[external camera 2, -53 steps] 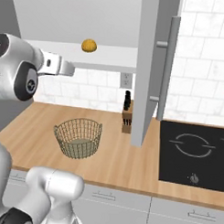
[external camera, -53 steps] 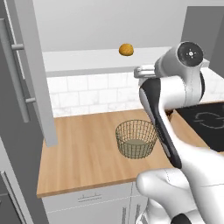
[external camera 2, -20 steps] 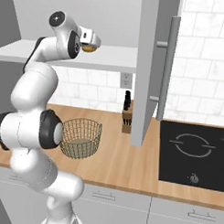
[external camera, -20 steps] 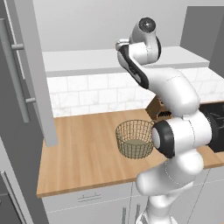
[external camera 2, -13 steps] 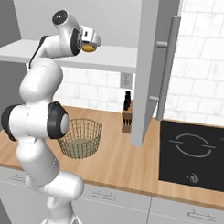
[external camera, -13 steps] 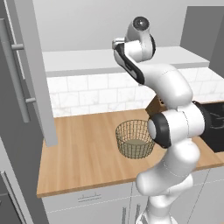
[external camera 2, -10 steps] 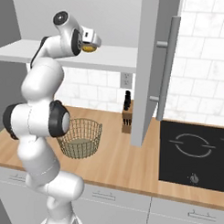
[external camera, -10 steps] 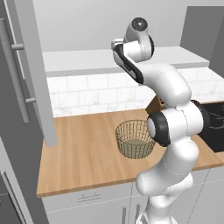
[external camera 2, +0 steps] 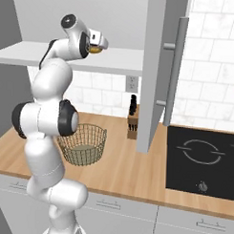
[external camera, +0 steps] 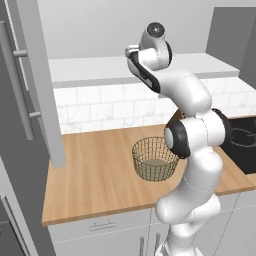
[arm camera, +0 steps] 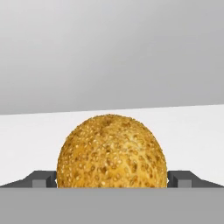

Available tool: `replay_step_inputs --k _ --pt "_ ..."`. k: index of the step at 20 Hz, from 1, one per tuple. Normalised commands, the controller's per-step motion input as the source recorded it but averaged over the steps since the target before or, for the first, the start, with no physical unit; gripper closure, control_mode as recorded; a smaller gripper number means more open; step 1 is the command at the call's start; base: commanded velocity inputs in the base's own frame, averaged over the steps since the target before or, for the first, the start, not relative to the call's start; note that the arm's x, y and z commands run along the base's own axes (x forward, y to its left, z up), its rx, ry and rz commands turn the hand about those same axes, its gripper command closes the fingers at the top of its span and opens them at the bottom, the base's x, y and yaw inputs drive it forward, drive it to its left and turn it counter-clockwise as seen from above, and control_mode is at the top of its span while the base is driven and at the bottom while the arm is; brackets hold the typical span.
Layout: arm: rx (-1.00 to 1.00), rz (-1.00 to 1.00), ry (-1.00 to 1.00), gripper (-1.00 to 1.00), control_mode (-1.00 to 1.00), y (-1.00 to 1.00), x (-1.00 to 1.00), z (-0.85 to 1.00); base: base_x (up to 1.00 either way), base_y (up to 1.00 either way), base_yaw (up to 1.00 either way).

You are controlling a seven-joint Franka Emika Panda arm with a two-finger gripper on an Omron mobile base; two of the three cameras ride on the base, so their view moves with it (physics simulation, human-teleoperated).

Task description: Open the cabinet, pick up the bread from the cabinet and place it in the basket. Then move the basket to the dining counter.

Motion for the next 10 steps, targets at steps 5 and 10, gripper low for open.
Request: replay_step_inputs --k 5,10 --pt "0.00 0.00 0.00 -1.00 -1.00 0.00 0.15 -0.02 0.00 0.00 0.00" --pt "0.00 0.00 0.00 1.00 -1.00 0.00 0.00 -0.09 0.00 0.00 0.00"
